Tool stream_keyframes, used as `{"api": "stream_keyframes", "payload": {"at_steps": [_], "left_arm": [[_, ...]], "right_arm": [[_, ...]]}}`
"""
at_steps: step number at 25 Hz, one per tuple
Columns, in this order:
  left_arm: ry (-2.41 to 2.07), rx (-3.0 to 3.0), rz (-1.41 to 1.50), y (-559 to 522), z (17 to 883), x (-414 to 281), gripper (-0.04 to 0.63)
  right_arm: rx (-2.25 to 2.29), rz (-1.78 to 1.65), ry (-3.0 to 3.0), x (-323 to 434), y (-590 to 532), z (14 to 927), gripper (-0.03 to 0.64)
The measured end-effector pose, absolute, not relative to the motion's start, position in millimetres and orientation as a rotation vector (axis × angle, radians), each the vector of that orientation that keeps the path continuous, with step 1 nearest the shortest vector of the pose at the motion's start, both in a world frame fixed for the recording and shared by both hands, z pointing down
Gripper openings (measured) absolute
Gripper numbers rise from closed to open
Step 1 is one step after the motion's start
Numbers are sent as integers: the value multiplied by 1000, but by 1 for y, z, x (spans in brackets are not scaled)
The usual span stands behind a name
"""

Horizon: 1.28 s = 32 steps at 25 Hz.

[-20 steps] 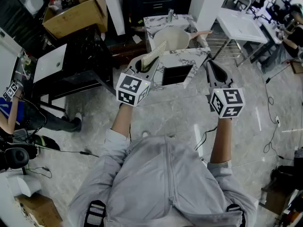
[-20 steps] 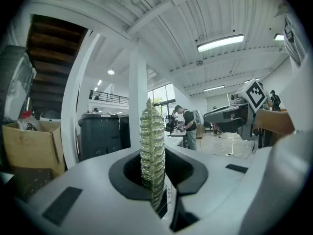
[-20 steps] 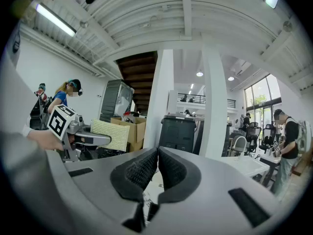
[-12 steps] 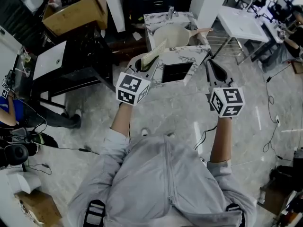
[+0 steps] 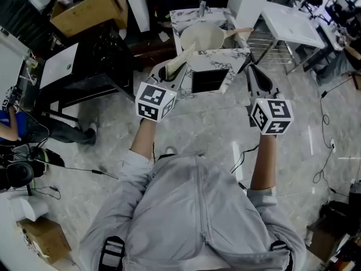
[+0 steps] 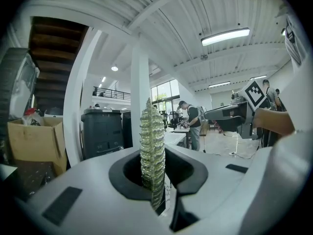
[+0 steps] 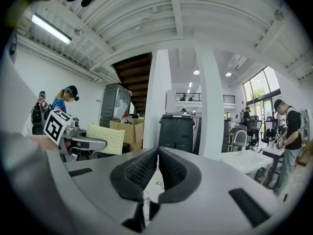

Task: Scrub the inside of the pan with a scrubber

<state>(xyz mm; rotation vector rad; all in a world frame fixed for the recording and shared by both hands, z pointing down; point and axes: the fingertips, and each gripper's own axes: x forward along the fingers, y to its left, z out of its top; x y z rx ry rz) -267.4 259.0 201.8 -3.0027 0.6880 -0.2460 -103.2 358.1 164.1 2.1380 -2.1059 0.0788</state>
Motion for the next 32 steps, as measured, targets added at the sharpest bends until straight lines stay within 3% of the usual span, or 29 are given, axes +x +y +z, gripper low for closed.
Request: {"api": "stream_keyframes", "payload": {"at_steps": [16, 32], "left_arm": [[798, -2977, -296, 270, 217, -212, 71], [819, -3006, -318, 94, 249, -161, 71]], "right_arm": [[2084, 101, -2155, -34, 360, 182, 37], [2091, 153, -2114, 21, 186, 205, 37]]}}
